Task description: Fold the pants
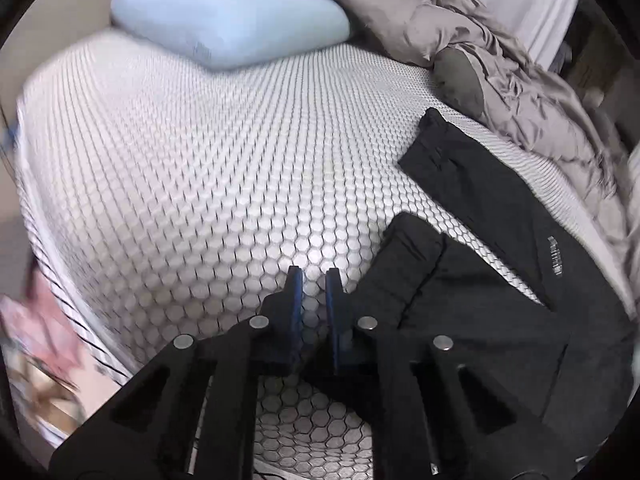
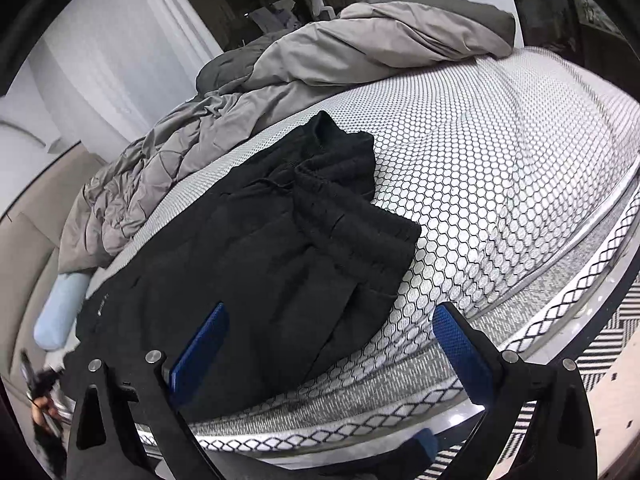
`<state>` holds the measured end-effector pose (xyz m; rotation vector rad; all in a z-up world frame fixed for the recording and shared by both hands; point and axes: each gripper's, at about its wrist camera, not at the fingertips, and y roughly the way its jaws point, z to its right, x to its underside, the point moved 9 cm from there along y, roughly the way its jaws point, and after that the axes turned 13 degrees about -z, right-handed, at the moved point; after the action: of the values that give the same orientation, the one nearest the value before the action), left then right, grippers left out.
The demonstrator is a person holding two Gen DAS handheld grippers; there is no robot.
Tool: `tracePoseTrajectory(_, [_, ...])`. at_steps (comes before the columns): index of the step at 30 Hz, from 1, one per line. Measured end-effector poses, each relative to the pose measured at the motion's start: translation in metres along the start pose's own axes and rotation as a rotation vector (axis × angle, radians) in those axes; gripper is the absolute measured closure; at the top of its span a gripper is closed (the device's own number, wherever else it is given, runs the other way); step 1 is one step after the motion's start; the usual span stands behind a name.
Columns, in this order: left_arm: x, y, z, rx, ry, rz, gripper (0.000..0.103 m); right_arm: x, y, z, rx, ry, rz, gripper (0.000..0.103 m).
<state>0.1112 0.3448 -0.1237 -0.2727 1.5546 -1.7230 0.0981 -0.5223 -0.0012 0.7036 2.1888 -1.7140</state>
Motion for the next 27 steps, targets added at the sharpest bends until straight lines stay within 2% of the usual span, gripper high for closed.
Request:
tracePoseTrajectory(3, [0.002, -0.003, 0.01, -0.002, 0.021, 0.021, 0.094, -0.016, 0.01, 0.008, -0.056, 0.054, 0.01, 0.0])
tracePoseTrajectory(4, [0.003, -0.003, 0.014, -0.006, 0.026, 0.021, 0.094, -0.022, 0.014, 0.011, -0.07, 0.07, 0.014, 0.003])
tracePoseTrajectory(6, [0.003, -0.005, 0.022, -0.012, 0.034, 0.021, 0.094, -0.035, 0.024, 0.02, -0.111, 0.139, 0.012, 0.031])
tracePoseTrajectory(7, [0.004, -0.006, 0.019, -0.012, 0.037, 0.022, 0.094, -0.038, 0.028, 0.026, -0.107, 0.172, -0.001, 0.061])
tracePoseTrajectory(8, [0.012, -0.014, 0.015, -0.011, 0.038, 0.025, 0.094, -0.039, 0.029, 0.03, -0.11, 0.212, -0.011, 0.075])
tracePoseTrajectory(10, [0.019, -0.023, 0.011, -0.014, 0.042, 0.026, 0.094, -0.038, 0.005, 0.017, -0.122, 0.172, 0.051, 0.089])
tracePoseTrajectory(11, [0.023, -0.031, 0.002, -0.013, 0.049, 0.026, 0.093, -0.034, -0.018, 0.007, -0.087, 0.104, 0.115, 0.089])
tracePoseTrajectory(13, [0.029, -0.041, 0.0, -0.013, 0.074, 0.024, 0.092, -0.021, -0.04, 0.002, -0.044, 0.057, 0.162, 0.089])
tracePoseTrajectory(15, [0.035, -0.047, 0.002, -0.009, 0.097, 0.021, 0.088, -0.005, -0.033, 0.02, -0.021, 0.106, 0.117, 0.087])
tracePoseTrajectory(17, [0.035, -0.048, 0.003, -0.004, 0.1, 0.016, 0.078, 0.008, -0.006, 0.046, 0.013, 0.177, 0.014, 0.077])
tracePoseTrajectory(18, [0.044, -0.053, 0.0, -0.004, 0.098, 0.013, 0.075, 0.013, 0.004, 0.056, -0.013, 0.236, -0.018, 0.075])
tracePoseTrajectory(19, [0.046, -0.055, 0.001, -0.003, 0.095, 0.009, 0.07, 0.015, 0.005, 0.057, -0.045, 0.258, -0.013, 0.068])
tracePoseTrajectory(20, [0.05, -0.06, 0.003, 0.007, 0.089, 0.006, 0.061, 0.014, 0.001, 0.057, -0.065, 0.266, 0.014, 0.056])
tracePoseTrajectory(21, [0.056, -0.066, 0.002, 0.034, 0.084, 0.009, 0.054, 0.013, -0.004, 0.056, -0.06, 0.26, 0.037, 0.048])
tracePoseTrajectory(22, [0.059, -0.071, 0.004, 0.064, 0.077, 0.015, 0.042, 0.012, -0.008, 0.055, -0.058, 0.25, 0.058, 0.039])
tracePoseTrajectory(24, [0.069, -0.083, 0.003, 0.132, 0.057, 0.029, 0.039, 0.01, -0.012, 0.05, -0.084, 0.224, 0.078, 0.035])
tracePoseTrajectory(27, [0.085, -0.088, 0.008, 0.224, 0.048, -0.009, 0.039, 0.013, -0.011, 0.047, -0.106, 0.218, 0.065, 0.035])
